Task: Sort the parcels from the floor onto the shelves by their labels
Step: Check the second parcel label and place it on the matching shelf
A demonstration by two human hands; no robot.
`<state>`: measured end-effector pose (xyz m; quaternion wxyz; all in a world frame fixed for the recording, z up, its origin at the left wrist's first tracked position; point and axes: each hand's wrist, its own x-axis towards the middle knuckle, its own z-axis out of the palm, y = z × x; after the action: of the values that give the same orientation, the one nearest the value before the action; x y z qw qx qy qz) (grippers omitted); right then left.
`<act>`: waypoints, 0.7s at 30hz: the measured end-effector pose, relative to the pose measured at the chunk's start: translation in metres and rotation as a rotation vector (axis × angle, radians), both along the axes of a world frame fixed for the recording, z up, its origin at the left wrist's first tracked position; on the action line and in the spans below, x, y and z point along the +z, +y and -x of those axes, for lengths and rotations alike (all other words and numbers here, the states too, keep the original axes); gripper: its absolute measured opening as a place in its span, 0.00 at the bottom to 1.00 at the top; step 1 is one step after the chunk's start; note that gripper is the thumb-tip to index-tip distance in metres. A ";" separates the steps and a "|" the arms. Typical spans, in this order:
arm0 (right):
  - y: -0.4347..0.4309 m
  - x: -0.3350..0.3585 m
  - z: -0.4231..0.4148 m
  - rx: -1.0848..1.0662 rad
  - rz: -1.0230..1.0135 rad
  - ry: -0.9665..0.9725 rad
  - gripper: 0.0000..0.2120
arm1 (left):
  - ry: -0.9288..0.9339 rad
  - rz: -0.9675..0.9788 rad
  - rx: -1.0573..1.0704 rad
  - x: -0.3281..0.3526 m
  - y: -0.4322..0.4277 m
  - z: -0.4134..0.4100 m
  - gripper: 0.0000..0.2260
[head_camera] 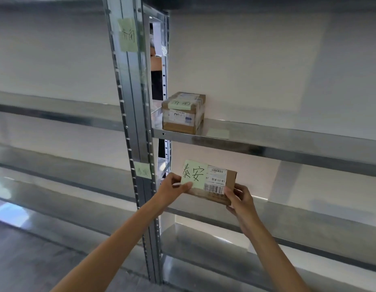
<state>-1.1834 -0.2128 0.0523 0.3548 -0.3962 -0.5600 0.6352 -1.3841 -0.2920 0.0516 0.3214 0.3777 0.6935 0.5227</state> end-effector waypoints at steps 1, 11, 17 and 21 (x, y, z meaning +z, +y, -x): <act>0.000 0.000 0.012 -0.005 -0.004 -0.004 0.23 | 0.022 0.013 -0.029 0.001 0.000 0.012 0.18; 0.003 -0.014 0.094 -0.072 -0.029 -0.115 0.23 | 0.107 0.094 -0.146 -0.012 0.001 0.099 0.19; -0.004 -0.032 0.117 -0.170 0.026 -0.121 0.23 | 0.082 0.102 -0.222 -0.023 0.009 0.128 0.16; -0.007 -0.039 0.125 -0.221 0.043 -0.143 0.24 | 0.075 0.111 -0.262 -0.033 0.017 0.141 0.15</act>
<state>-1.3079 -0.2198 0.0131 0.3732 -0.5073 -0.5231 0.5742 -1.5248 -0.2748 0.0183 0.3813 0.4658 0.6776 0.4226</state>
